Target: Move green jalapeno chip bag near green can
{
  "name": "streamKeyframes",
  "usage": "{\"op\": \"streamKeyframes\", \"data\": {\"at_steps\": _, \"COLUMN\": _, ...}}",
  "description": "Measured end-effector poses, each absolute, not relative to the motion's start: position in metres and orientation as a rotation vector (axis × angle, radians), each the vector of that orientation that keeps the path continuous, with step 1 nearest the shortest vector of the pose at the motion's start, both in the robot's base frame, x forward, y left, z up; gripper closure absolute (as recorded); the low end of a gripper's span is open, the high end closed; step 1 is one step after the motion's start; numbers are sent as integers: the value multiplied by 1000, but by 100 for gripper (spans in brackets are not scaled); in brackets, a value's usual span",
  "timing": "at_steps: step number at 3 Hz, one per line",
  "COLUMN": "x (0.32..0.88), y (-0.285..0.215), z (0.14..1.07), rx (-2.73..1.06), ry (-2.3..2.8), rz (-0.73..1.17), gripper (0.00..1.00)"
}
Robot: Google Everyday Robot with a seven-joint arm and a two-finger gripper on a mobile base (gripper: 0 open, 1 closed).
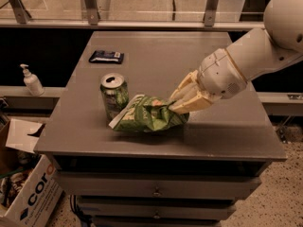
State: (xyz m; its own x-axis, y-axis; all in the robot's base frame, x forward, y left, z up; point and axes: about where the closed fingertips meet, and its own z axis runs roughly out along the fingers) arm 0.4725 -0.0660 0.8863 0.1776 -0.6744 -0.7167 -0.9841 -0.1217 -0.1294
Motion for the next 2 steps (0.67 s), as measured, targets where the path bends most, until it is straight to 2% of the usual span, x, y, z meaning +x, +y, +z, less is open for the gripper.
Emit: {"op": "streamKeyframes", "data": {"at_steps": 2, "x": 477, "y": -63, "z": 888, "rx": -1860, "ry": 1576, "rz": 674, "gripper": 35}}
